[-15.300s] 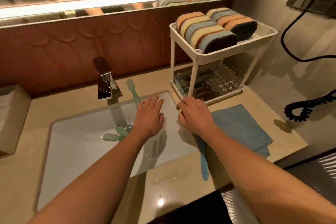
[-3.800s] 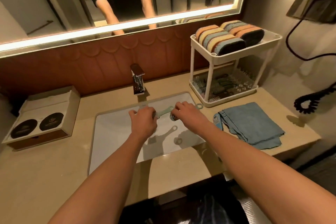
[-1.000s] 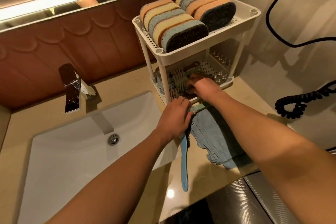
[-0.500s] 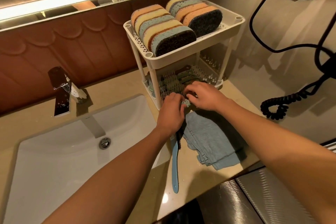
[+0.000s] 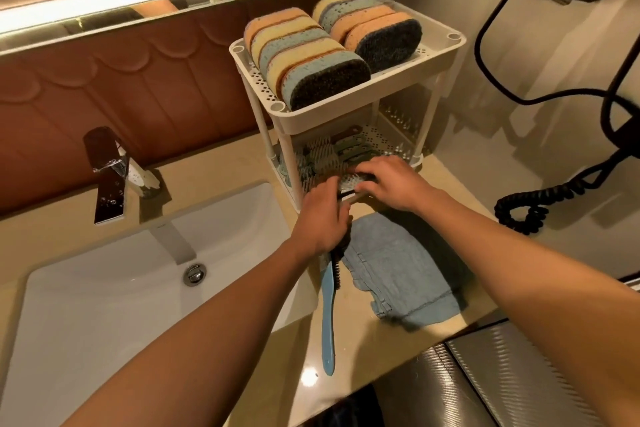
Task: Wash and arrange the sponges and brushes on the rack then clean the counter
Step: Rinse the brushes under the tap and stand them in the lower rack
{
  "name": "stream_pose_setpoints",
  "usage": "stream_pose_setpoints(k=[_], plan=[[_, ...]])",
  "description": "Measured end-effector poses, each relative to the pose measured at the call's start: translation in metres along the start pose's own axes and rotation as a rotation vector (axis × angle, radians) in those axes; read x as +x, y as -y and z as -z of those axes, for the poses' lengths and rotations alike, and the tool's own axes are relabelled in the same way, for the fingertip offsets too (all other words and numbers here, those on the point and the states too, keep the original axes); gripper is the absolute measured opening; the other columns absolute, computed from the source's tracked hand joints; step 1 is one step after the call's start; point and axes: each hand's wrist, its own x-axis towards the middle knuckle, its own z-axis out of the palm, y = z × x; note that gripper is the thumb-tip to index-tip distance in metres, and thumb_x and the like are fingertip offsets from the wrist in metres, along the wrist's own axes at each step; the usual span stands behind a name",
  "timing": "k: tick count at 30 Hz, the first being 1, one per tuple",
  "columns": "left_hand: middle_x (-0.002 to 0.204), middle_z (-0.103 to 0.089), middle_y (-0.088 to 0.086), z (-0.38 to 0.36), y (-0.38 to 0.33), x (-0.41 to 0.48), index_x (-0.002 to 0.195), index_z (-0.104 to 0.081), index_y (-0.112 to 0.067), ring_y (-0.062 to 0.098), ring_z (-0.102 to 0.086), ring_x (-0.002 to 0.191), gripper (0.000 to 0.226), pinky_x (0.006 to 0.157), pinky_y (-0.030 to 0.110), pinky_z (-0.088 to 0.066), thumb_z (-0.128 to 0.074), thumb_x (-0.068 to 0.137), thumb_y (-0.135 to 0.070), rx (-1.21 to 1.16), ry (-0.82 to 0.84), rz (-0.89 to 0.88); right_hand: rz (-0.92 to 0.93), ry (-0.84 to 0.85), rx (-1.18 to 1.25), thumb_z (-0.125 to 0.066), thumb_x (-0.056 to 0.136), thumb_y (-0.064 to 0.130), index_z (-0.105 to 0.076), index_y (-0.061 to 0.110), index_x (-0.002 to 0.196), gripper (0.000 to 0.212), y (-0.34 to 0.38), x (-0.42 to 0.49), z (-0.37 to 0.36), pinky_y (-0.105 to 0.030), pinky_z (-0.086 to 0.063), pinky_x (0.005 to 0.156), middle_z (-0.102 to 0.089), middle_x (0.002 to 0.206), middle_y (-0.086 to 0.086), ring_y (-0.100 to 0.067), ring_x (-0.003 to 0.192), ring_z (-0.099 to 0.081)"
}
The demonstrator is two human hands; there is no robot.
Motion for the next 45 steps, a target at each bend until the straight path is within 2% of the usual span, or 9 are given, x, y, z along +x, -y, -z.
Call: stream_pose_setpoints(k=[5, 10, 20, 27, 30, 37, 40, 43, 45], plan=[[0.143, -0.043, 0.006, 0.004, 0.01, -0.029, 0.148, -0.036, -0.013, 0.021, -0.042, 0.13, 0.056, 0.114, 0.031, -0.034, -0.056, 0.096, -0.013, 0.013, 0.014, -0.097, -0.122, 0.003, -0.037, -0.053, 0.098, 0.041, -0.061, 0.027, 0.133, 0.038, -0.002, 0.013, -0.009, -0.047, -0.029, 0.114, -0.069, 0.123, -0.004, -0.026, 0.123, -0.056], [0.159, -0.032, 0.006, 0.013, 0.024, -0.052, 0.139, -0.051, -0.017, 0.025, -0.024, 0.145, 0.047, 0.119, 0.042, -0.021, -0.049, 0.093, -0.015, 0.148, 0.08, -0.194, -0.171, 0.059, -0.001, -0.05, 0.096, 0.032, -0.058, 0.03, 0.137, 0.042, 0.005, 0.017, -0.013, -0.049, -0.025, 0.118, -0.065, 0.129, -0.006, -0.029, 0.129, -0.052], [0.142, -0.043, 0.006, 0.031, 0.025, -0.07, 0.126, -0.063, -0.022, 0.024, -0.04, 0.127, 0.042, 0.105, 0.04, -0.038, -0.037, 0.094, -0.023, 0.244, 0.366, -0.239, -0.206, 0.045, 0.081, -0.049, 0.096, 0.026, -0.06, 0.026, 0.135, 0.041, 0.012, -0.003, -0.007, -0.042, -0.047, 0.107, -0.058, 0.138, -0.006, -0.026, 0.125, -0.055], [0.149, -0.035, 0.009, 0.033, 0.024, -0.067, 0.132, -0.051, -0.019, 0.029, -0.041, 0.121, 0.033, 0.103, 0.042, -0.036, -0.044, 0.101, -0.028, 0.524, 0.447, -0.383, -0.004, 0.009, -0.186, -0.052, 0.095, 0.019, -0.061, 0.023, 0.131, 0.038, 0.026, -0.031, -0.008, -0.04, -0.04, 0.107, -0.054, 0.132, -0.004, -0.025, 0.125, -0.048], [0.134, -0.047, 0.009, 0.041, 0.018, -0.062, 0.125, -0.051, -0.015, 0.021, -0.046, 0.102, 0.028, 0.096, 0.042, -0.043, -0.045, 0.102, -0.03, 0.477, 0.449, -0.426, 0.051, -0.014, -0.205, -0.053, 0.095, 0.02, -0.062, 0.023, 0.131, 0.037, 0.035, -0.039, -0.012, -0.04, -0.038, 0.11, -0.053, 0.132, -0.001, -0.023, 0.126, -0.047], [0.121, -0.046, 0.003, 0.066, -0.006, -0.048, 0.115, -0.045, -0.016, 0.014, -0.048, 0.082, 0.024, 0.076, 0.029, -0.049, -0.037, 0.108, -0.037, 0.251, 0.24, -0.441, -0.203, 0.063, 0.477, -0.047, 0.099, 0.044, -0.07, 0.029, 0.112, 0.03, 0.048, -0.046, 0.002, -0.043, -0.053, 0.095, -0.071, 0.109, 0.002, -0.018, 0.101, -0.066], [0.113, -0.046, 0.003, 0.071, -0.016, -0.034, 0.114, -0.045, -0.016, 0.011, -0.048, 0.078, 0.023, 0.067, 0.025, -0.045, -0.037, 0.107, -0.037, 0.216, 0.14, -0.388, -0.358, 0.207, 0.776, -0.038, 0.098, 0.062, -0.073, 0.018, 0.101, 0.057, 0.046, -0.049, 0.009, -0.039, -0.053, 0.09, -0.077, 0.096, -0.007, -0.028, 0.094, -0.072], [0.114, -0.048, 0.005, 0.06, -0.023, -0.019, 0.113, -0.038, -0.021, 0.013, -0.052, 0.076, 0.016, 0.063, 0.026, -0.044, -0.05, 0.104, -0.026, 0.261, 0.083, -0.194, -0.37, 0.28, 0.804, -0.029, 0.097, 0.069, -0.073, 0.008, 0.098, 0.075, 0.032, -0.049, 0.013, -0.033, -0.053, 0.081, -0.076, 0.083, -0.008, -0.021, 0.074, -0.071], [0.115, -0.053, 0.007, 0.048, -0.026, -0.009, 0.115, -0.038, -0.022, 0.014, -0.054, 0.078, 0.021, 0.063, 0.027, -0.047, -0.054, 0.102, -0.023, 0.267, 0.063, -0.086, -0.364, 0.233, 0.807, -0.033, 0.099, 0.063, -0.072, 0.014, 0.088, 0.063, 0.023, -0.047, 0.013, -0.033, -0.049, 0.078, -0.068, 0.071, -0.004, -0.016, 0.065, -0.061]])
